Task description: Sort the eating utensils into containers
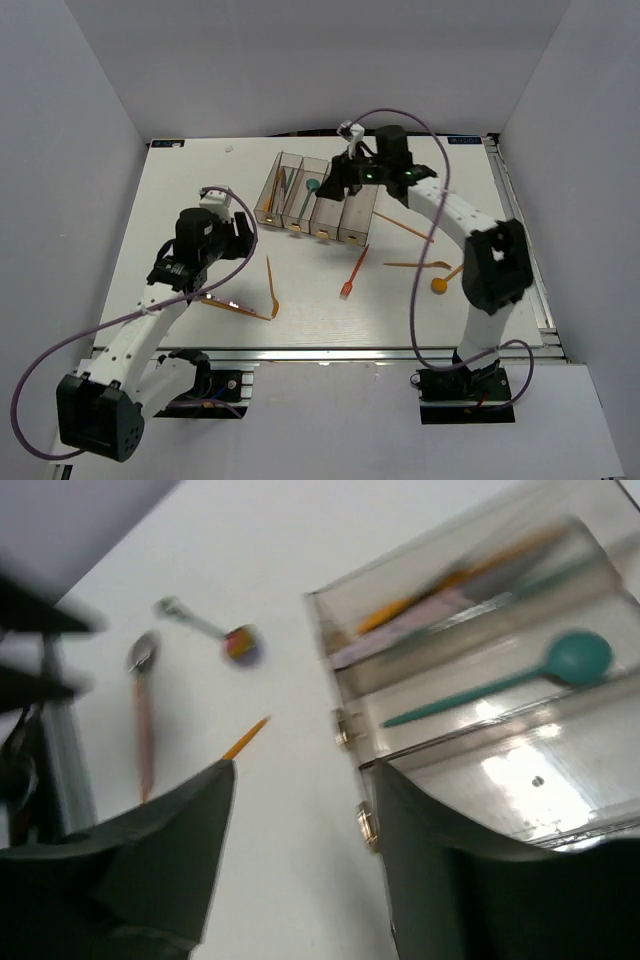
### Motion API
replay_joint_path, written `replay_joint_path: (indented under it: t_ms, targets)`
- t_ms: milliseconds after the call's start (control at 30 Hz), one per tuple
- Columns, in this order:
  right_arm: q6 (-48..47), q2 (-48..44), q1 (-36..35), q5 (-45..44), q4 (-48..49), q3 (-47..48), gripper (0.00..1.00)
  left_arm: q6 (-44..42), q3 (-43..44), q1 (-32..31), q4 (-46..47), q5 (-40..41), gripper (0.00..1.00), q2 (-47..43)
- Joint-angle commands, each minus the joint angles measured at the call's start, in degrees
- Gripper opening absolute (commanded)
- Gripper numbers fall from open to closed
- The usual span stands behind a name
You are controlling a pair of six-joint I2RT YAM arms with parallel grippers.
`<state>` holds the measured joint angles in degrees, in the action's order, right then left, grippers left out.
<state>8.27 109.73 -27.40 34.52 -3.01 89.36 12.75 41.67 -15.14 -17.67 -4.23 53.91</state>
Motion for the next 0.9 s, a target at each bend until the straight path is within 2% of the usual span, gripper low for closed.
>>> replay_joint_path:
  t_ms: [0,33,100,233,300,333,367,467,633,733,867]
  targets:
    - [-22.6,-14.1,1.6,30.7,4.3,-7.8,0.70,-0.8,1.4,1.9,-1.9,0.1,0.70,5.9]
    - [-26.5,-16.4,1.5,33.4,2.0,-11.7,0.75,-1.1,1.8,3.3,-2.7,0.1,0.68,7.6]
    - [-34.5,-21.7,1.6,34.7,-3.8,-15.1,0.77,-2.0,3.5,4.8,-3.3,0.1,0.63,12.6]
    - [-41.8,-27.5,2.3,35.3,-8.5,-20.4,0.78,-4.5,6.0,9.7,-4.6,0.8,0.59,19.1]
    - [-41.8,-29.8,3.5,37.1,-8.1,-22.6,0.78,-6.2,7.0,10.6,-4.6,2.4,0.59,21.1]
    - [-40.5,-30.4,4.8,39.3,-6.8,-23.3,0.78,-10.3,7.2,10.7,-4.6,3.4,0.60,22.7]
    - [-39.1,-31.3,5.5,40.4,-5.5,-24.8,0.78,-11.5,7.3,10.7,-4.7,7.2,0.61,23.5]
    - [-31.8,-33.0,7.9,45.5,1.4,-28.8,0.78,-18.6,7.2,10.7,-4.1,11.4,0.63,26.2]
    - [-29.7,-35.8,9.9,45.9,4.1,-31.1,0.78,-23.9,6.5,10.7,-1.2,14.9,0.63,30.1]
    - [-29.0,-37.5,10.9,46.1,4.4,-31.4,0.78,-32.8,5.0,10.7,0.2,11.7,0.59,30.2]
    - [-27.2,-39.2,11.7,45.2,7.3,-32.4,0.79,-39.2,3.8,10.7,0.4,6.7,0.59,28.6]
